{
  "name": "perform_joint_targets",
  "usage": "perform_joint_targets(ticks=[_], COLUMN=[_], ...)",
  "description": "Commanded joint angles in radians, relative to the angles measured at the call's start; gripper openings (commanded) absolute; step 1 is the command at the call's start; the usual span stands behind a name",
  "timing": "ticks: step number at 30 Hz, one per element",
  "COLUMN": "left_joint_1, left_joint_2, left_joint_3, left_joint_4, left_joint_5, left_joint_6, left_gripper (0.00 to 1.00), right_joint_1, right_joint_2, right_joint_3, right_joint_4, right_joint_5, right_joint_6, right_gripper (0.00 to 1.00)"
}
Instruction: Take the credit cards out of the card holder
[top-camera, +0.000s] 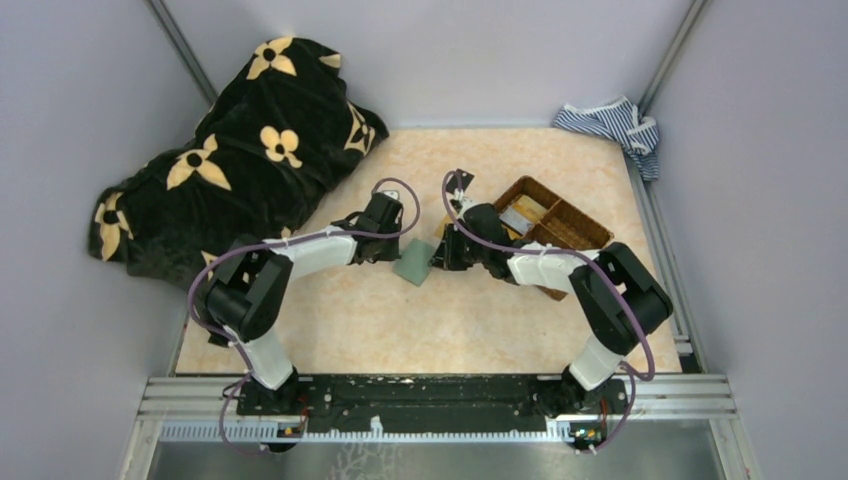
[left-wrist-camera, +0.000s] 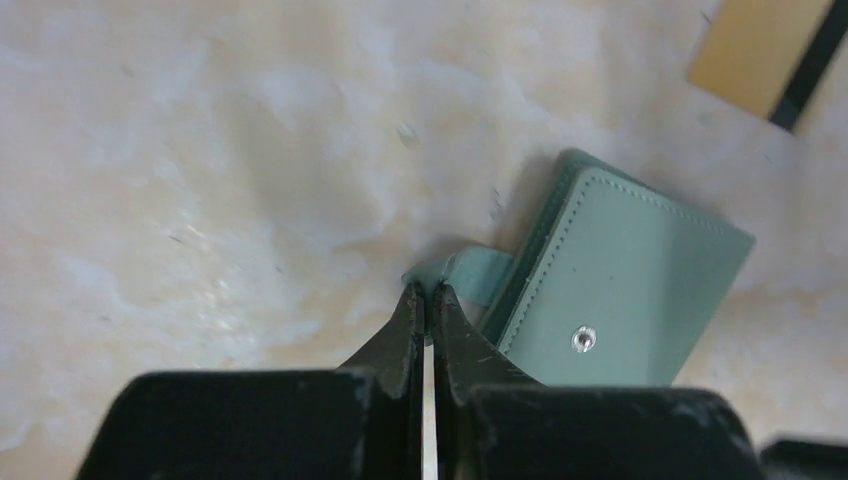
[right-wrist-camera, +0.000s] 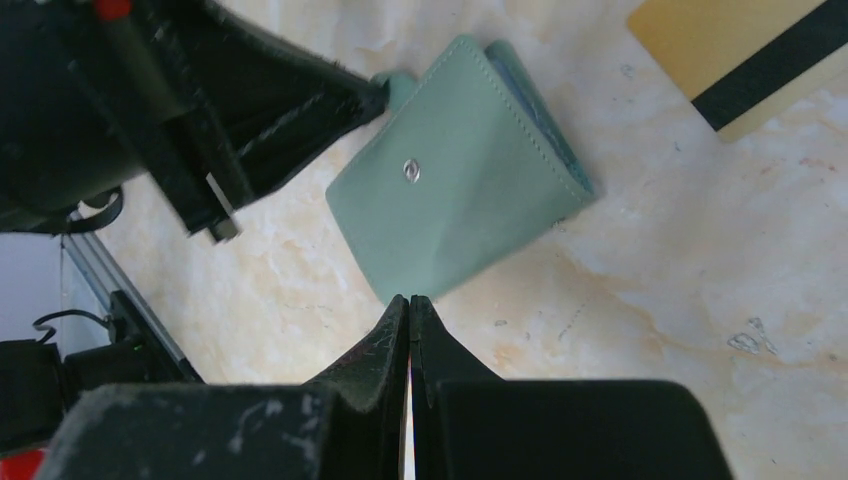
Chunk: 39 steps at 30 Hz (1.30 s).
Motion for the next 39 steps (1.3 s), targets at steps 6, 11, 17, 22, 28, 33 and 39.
perform_joint_targets(ticks=[6,11,17,22,28,33,39], left_joint_1=[-0.046,-0.047,-0.048,-0.048,-0.048,-0.045,-0.044], left_joint_2=[-0.128,-0.177,-0.202,-0.275,-0.404,-0.474,-0.641], left_joint_3=[-0.205,-0.248,-0.197,-0.157,-0.167,-0.208,-0.347], left_joint_4=[-0.081,-0.091,-0.123,-0.129,-0.083,-0.097,0.141], left_joint_5=[0.251,0.152,0.133,0.134,0.158,-0.032,0.131], left_joint_6=[-0.097,-0.116,-0.093,-0.079,-0.091,-0.167,-0.193], left_gripper=[0.11,0.84,1.0,1.0,1.0,0.94,0.85], right_joint_1=[-0.019,-0.019,-0.019,-0.019,0.03,0.114,0.111], right_joint_2=[-0.089,-0.118,-0.142,-0.144,-0.13,-0.103,-0.086], right_joint_3=[-0.007,0.0,0.032,0.031,0.064,0.139,0.134], right_joint_4=[-0.06,-0.108,-0.167,-0.177,-0.211,-0.274,-0.268], right_joint_5=[0.14,0.194,0.248,0.272,0.328,0.428,0.455], right_joint_6=[-0.075,-0.115,-0.147,-0.159,-0.199,-0.234,-0.181], right_gripper=[0.0,0.0,0.05,0.08,0.44,0.62,0.37])
